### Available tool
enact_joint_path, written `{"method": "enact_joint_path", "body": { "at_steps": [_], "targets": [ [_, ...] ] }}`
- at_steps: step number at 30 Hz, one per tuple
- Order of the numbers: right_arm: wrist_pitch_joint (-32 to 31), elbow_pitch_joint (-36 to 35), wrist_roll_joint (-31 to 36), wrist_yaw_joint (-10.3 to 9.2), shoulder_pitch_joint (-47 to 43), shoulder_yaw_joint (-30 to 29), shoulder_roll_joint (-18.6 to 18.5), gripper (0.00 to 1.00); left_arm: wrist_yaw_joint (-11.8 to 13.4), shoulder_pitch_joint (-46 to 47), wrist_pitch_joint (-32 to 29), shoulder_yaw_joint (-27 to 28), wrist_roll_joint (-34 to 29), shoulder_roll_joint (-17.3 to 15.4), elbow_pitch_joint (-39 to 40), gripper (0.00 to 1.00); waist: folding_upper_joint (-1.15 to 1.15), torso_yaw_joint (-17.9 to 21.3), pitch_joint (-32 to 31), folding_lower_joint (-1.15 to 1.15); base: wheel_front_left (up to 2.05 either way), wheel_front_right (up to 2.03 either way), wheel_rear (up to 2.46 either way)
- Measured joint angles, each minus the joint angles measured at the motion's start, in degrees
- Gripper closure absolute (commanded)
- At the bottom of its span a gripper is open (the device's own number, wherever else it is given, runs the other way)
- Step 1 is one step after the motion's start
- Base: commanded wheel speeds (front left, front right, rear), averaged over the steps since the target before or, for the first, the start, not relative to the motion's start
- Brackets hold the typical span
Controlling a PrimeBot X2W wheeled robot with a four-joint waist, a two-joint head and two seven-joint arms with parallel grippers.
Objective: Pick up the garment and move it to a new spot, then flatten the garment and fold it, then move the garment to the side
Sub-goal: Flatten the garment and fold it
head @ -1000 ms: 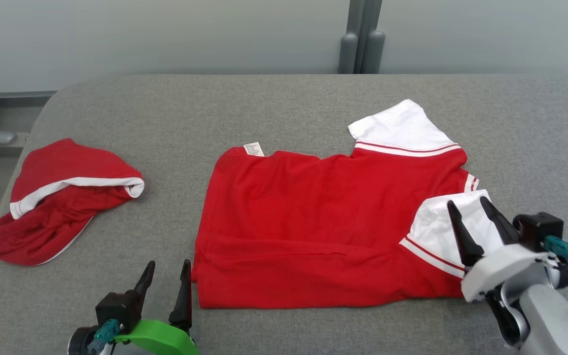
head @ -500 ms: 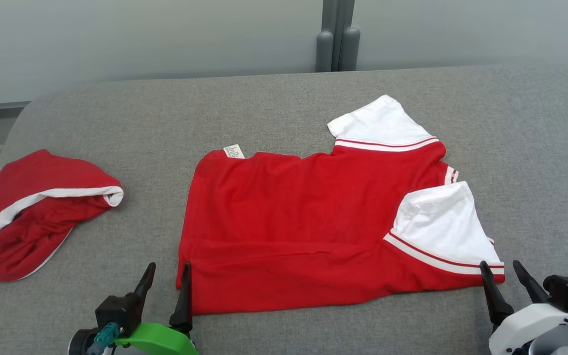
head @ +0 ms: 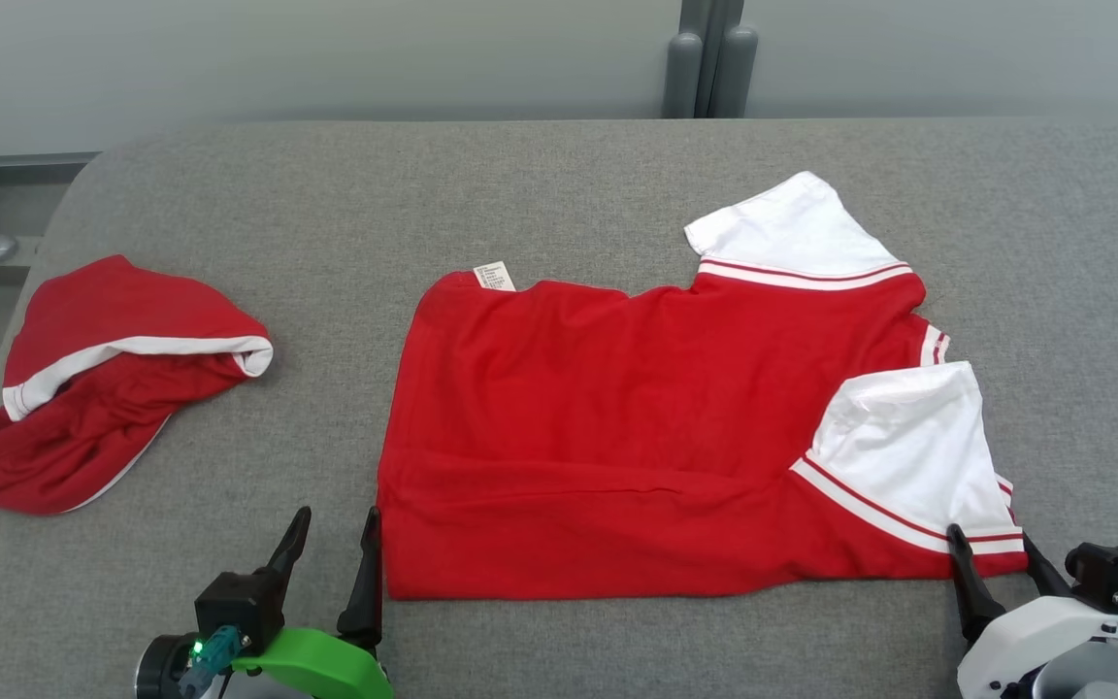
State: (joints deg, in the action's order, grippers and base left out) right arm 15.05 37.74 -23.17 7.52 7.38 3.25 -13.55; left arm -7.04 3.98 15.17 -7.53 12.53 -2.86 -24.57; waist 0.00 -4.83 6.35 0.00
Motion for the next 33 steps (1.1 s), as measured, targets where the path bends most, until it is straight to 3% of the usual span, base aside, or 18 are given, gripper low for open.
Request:
{"method": "enact_joint_path", "body": {
  "at_steps": [3,4,6,16,26,33],
  "targets": [
    [0.2,1.5,-1.5,0.0,0.3,0.9,-0.2,0.0,0.0,0.1,0.0,0.1,-0.5,0.0,-0.1,0.0,0.0,-0.3,0.3,0.0,0.0,0.0,0.0],
    [0.2,1.8,-1.8,0.0,0.6,0.9,-0.2,0.22,0.0,0.2,0.0,0.2,-0.6,0.0,-0.1,0.0,0.0,-0.4,0.4,0.0,0.0,0.0,0.0],
    [0.2,2.3,-2.6,0.0,1.2,1.4,-0.3,1.0,-0.1,0.2,0.0,0.2,-0.9,0.0,-0.1,0.0,0.0,-0.3,0.5,0.0,0.0,0.0,0.0],
    [0.2,-0.1,-3.9,0.03,1.3,0.8,-1.9,1.0,-0.3,0.7,0.0,-1.0,0.8,0.0,-1.5,0.0,0.0,0.6,0.7,0.0,0.0,0.0,0.0],
    [0.1,-1.0,-4.0,0.03,1.2,1.6,-3.2,1.0,-0.4,2.3,0.0,-5.8,3.3,0.0,-4.2,0.0,0.0,1.6,1.5,0.0,0.0,0.0,0.0],
    [0.1,-1.3,-4.0,0.02,1.7,2.3,-3.6,1.0,-0.4,5.0,0.0,-8.0,4.5,-1.9,-8.5,0.0,0.0,2.2,2.2,0.0,0.0,0.0,0.0]
  ]
}}
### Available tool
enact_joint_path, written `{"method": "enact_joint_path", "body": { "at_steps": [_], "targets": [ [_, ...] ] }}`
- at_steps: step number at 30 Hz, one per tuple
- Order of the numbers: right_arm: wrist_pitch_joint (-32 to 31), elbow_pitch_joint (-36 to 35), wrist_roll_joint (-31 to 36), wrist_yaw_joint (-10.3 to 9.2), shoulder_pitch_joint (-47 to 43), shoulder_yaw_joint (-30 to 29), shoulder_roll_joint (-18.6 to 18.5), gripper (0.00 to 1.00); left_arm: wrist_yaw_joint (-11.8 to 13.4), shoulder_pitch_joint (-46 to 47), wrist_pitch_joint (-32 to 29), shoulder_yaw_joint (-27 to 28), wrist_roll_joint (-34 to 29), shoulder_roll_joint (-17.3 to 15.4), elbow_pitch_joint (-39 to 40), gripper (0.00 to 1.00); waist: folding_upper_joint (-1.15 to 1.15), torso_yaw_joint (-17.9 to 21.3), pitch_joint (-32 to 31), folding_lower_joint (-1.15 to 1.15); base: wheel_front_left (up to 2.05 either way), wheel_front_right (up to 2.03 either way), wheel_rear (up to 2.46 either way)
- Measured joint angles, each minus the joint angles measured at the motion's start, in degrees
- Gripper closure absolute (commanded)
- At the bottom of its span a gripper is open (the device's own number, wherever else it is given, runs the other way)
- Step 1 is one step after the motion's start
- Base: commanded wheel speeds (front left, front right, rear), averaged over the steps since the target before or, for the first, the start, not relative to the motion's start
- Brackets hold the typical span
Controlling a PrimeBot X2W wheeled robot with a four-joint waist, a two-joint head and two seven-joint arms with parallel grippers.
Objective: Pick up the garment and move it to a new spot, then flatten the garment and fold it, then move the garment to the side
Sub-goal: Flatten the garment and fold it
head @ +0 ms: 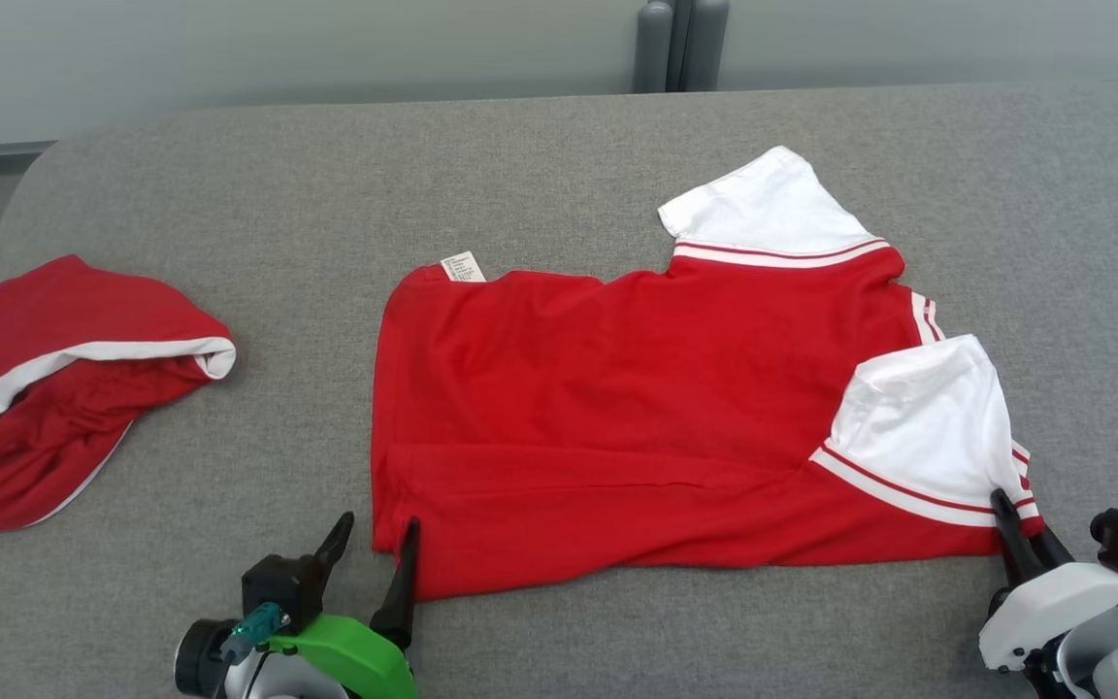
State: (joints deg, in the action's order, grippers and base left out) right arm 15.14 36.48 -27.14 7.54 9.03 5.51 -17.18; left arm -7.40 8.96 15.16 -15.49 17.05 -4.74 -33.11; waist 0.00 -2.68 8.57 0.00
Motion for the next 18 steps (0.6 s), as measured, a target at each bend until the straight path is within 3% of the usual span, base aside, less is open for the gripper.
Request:
{"method": "enact_joint_path", "body": {
  "at_steps": [7,18],
  "targets": [
    [0.0,-0.2,0.0,0.0,0.6,0.6,0.0,1.0,0.0,1.3,0.0,-4.6,4.6,-1.6,-2.2,0.0,0.0,0.7,0.4,0.0,0.0,0.0,0.0],
    [0.0,-0.3,0.0,0.0,0.6,0.5,0.1,1.0,0.0,1.6,0.0,-7.2,7.3,-2.1,-2.5,0.0,0.0,0.6,0.4,0.0,0.0,0.0,0.0]
  ]
}}
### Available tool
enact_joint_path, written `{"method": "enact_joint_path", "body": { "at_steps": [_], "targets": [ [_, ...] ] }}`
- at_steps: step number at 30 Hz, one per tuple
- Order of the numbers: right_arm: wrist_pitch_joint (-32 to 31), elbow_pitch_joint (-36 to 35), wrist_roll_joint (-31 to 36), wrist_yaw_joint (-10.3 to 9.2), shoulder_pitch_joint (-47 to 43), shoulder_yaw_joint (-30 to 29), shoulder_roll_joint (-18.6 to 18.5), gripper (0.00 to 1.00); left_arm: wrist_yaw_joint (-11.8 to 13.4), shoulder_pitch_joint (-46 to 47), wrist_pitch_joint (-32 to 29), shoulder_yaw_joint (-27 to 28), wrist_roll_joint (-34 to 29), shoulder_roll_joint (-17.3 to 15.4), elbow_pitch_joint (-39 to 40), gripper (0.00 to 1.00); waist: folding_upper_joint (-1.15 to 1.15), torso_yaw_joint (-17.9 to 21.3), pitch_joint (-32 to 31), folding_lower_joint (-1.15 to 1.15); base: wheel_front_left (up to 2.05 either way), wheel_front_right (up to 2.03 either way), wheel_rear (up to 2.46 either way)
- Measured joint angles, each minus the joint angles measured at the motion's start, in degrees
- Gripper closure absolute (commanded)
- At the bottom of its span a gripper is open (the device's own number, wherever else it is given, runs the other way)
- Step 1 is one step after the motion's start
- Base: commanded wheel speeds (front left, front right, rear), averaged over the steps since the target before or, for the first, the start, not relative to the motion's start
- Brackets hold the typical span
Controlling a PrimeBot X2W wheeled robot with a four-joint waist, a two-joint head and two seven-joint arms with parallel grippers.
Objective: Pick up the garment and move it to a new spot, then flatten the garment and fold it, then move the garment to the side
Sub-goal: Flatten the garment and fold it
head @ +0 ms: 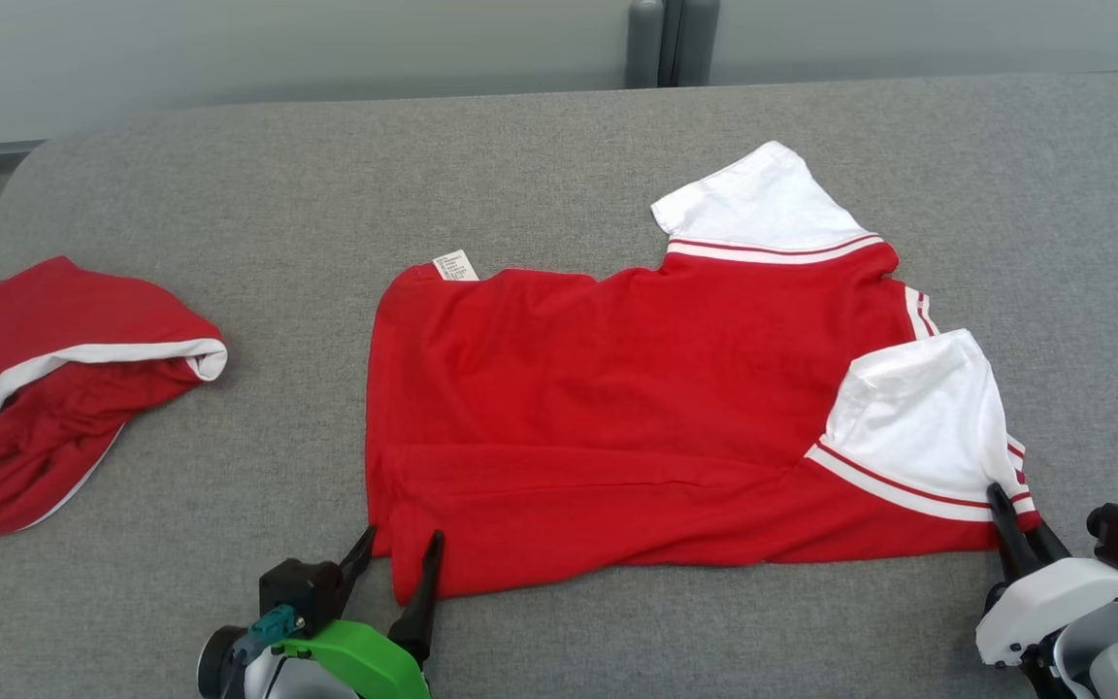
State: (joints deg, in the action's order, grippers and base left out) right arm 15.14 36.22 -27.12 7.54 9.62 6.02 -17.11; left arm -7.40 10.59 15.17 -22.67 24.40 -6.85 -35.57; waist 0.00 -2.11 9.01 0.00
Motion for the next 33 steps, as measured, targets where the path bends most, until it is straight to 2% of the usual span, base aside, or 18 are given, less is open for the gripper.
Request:
{"method": "enact_joint_path", "body": {
  "at_steps": [4,5,6,7,9,11,12,17,27,33],
  "targets": [
    [0.0,0.0,0.1,0.0,0.0,-0.1,0.0,1.0,0.0,0.0,0.0,-1.7,1.1,-0.6,0.1,0.02,0.0,-0.1,0.0,0.0,0.0,0.0,0.0],
    [0.0,0.0,0.1,0.0,0.0,-0.2,0.0,1.0,0.0,0.0,0.0,-2.0,1.3,-0.8,0.1,0.09,0.0,-0.2,0.0,0.0,0.0,0.0,0.0],
    [0.0,0.0,0.1,0.0,0.0,-0.2,0.0,1.0,0.0,0.0,0.0,-2.3,1.5,-1.0,0.1,0.28,0.0,-0.2,0.0,0.0,0.0,0.0,0.0],
    [0.0,0.0,0.1,0.0,0.0,-0.2,0.0,1.0,0.0,0.0,0.0,-2.8,1.9,-1.1,0.1,0.51,0.0,-0.2,-0.1,0.0,0.0,0.0,0.0],
    [0.0,0.0,0.2,0.0,0.0,-0.2,0.1,1.0,0.0,0.0,0.0,-3.8,2.7,-1.3,0.0,0.65,0.0,-0.2,-0.1,0.0,0.0,0.0,0.0],
    [0.0,0.0,0.3,0.0,0.0,-0.2,0.1,1.0,0.0,0.0,0.0,-5.2,4.1,-1.6,-0.2,0.84,0.0,-0.2,-0.2,0.0,0.0,0.0,0.0],
    [0.0,0.0,0.4,0.0,0.0,-0.2,0.2,1.0,0.0,0.0,0.0,-5.9,4.6,-1.7,-0.2,0.98,0.0,-0.2,-0.2,0.0,0.0,0.0,0.0],
    [0.0,0.0,0.4,0.0,0.1,-0.2,0.3,1.0,0.0,0.6,0.0,-7.3,6.5,-2.8,-0.6,1.0,0.0,-0.2,-0.3,0.0,0.0,0.0,0.0],
    [0.0,-0.1,0.8,0.0,-0.1,-0.9,0.9,1.0,0.0,-0.3,0.0,-5.5,7.2,-3.4,0.8,1.0,0.0,-0.1,-2.4,0.0,0.0,0.0,0.0],
    [0.0,0.9,1.0,0.0,-1.6,-0.5,2.0,1.0,-0.1,-2.4,0.0,-8.3,11.8,-5.4,-1.2,1.0,0.0,0.2,-5.3,0.0,0.0,0.0,0.0]
  ]
}}
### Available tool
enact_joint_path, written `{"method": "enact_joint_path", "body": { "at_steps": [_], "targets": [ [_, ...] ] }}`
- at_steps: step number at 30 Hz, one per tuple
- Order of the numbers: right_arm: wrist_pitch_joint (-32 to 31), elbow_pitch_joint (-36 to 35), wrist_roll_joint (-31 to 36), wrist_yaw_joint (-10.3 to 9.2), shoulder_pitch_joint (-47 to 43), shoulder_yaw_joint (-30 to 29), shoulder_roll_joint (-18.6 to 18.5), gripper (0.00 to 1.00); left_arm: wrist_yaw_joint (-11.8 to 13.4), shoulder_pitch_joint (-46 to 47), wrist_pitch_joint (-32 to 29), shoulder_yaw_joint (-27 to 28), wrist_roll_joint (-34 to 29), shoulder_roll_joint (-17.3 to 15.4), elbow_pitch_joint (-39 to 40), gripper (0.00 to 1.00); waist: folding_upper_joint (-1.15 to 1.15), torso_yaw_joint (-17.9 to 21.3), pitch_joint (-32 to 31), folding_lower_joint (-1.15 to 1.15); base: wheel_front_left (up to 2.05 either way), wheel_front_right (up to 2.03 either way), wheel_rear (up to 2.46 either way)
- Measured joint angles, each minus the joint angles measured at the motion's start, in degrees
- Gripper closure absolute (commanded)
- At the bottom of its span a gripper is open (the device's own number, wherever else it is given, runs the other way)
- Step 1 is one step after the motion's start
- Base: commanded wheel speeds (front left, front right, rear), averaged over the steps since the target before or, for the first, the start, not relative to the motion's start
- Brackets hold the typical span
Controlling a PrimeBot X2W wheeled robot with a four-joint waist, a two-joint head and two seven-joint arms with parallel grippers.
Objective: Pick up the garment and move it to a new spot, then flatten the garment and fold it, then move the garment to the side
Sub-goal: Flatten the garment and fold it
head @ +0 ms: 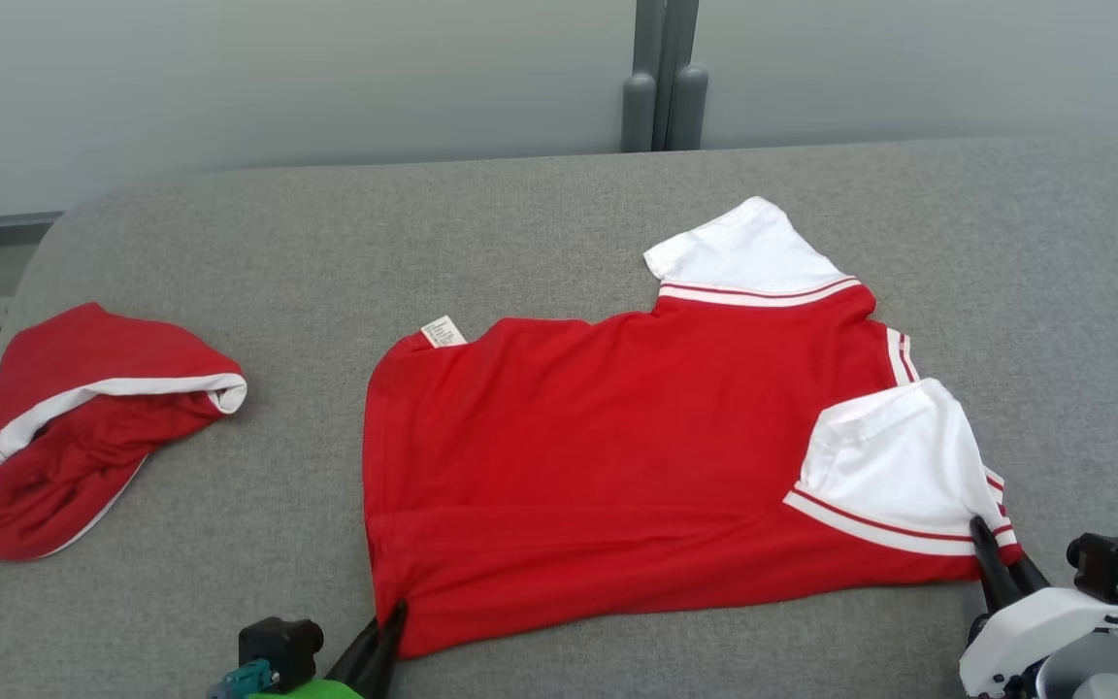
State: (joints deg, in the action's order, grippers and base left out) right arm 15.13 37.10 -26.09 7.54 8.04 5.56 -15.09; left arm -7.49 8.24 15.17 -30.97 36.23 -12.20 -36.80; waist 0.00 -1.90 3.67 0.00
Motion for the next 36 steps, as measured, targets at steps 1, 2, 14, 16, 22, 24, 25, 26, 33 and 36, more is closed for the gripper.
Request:
{"method": "enact_joint_path", "body": {
  "at_steps": [1,2,14,16,22,24,25,26,33,36],
  "targets": [
    [0.0,0.1,0.0,0.0,-0.3,0.0,0.1,1.0,0.0,-0.1,0.0,-0.6,0.6,-0.3,-0.3,1.0,0.0,0.1,-0.6,0.0,0.0,0.0,0.0],
    [0.0,0.2,0.0,0.0,-0.6,0.1,0.1,1.0,0.0,-0.4,0.0,-1.2,1.2,-0.6,-0.5,1.0,0.0,0.2,-1.1,0.0,0.0,0.0,0.0],
    [0.0,0.6,-0.8,0.01,-4.4,0.6,1.0,1.0,-0.1,-1.9,0.0,-6.5,7.7,-4.6,-1.9,1.0,0.0,1.1,-6.2,0.0,0.0,0.0,0.0],
    [0.0,0.7,-1.0,0.01,-5.1,0.7,1.0,1.0,-0.1,-2.4,0.0,-6.5,8.2,-4.9,-2.2,1.0,0.0,1.0,-6.8,0.0,0.0,0.0,0.0],
    [0.0,1.1,-1.5,0.01,-6.7,1.6,1.1,1.0,-0.1,-4.4,0.0,-6.6,9.2,-4.8,-2.9,1.0,0.0,0.9,-8.6,0.0,0.0,0.0,0.0],
    [0.0,1.1,-1.7,0.01,-7.0,2.1,1.0,1.0,-0.1,-5.2,0.0,-6.6,9.4,-4.6,-3.0,1.0,0.0,0.9,-8.9,0.0,0.0,0.0,0.0],
    [0.0,1.1,-1.9,0.01,-7.2,2.3,1.0,1.0,-0.1,-5.3,0.0,-6.6,9.4,-4.5,-3.1,1.0,0.0,0.9,-8.9,0.0,0.0,0.0,0.0],
    [0.0,1.1,-2.0,0.01,-7.4,2.3,0.9,1.0,-0.1,-5.3,0.0,-6.4,9.4,-4.4,-3.1,1.0,0.0,0.9,-8.8,0.0,0.0,0.0,0.0],
    [0.0,0.9,-1.3,-0.01,-7.0,1.1,1.0,0.0,-0.1,-5.1,0.0,-3.6,7.1,-3.7,-3.4,0.0,0.0,0.6,-7.8,0.0,0.0,0.0,0.0],
    [0.0,-0.1,0.5,-0.01,-6.7,-0.7,1.8,0.0,-0.1,-5.0,0.0,-0.4,4.1,-3.2,-2.6,0.0,0.0,0.3,-7.6,0.0,0.0,0.0,0.0]
  ]
}}
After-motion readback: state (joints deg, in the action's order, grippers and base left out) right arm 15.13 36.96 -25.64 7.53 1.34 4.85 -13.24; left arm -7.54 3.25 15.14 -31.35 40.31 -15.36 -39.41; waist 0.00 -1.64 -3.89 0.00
